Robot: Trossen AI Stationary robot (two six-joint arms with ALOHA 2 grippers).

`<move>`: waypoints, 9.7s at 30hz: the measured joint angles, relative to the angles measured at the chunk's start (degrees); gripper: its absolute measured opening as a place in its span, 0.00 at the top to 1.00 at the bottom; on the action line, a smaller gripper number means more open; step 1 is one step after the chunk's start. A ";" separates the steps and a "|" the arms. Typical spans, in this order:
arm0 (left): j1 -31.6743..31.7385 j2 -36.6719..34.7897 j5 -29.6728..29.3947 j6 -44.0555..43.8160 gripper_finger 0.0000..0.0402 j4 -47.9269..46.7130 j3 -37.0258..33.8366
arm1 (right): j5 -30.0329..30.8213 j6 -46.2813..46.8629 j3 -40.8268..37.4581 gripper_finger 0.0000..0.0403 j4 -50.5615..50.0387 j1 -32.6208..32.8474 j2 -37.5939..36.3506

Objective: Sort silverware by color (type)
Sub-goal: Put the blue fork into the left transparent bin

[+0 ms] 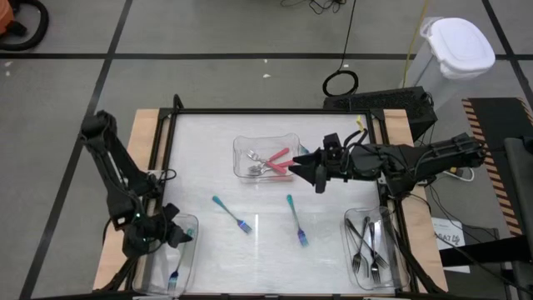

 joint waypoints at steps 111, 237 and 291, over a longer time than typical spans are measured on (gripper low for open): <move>35.97 2.27 15.38 3.65 0.56 -25.09 27.10 | -21.25 -6.42 0.02 0.42 -39.88 -3.66 0.02; 37.86 8.26 10.26 51.55 0.56 -7.06 27.05 | -21.23 32.94 -2.89 0.43 -20.98 5.31 37.82; 39.55 8.20 6.52 40.83 0.56 -7.62 27.02 | -16.03 28.24 7.33 0.98 -22.63 7.05 33.66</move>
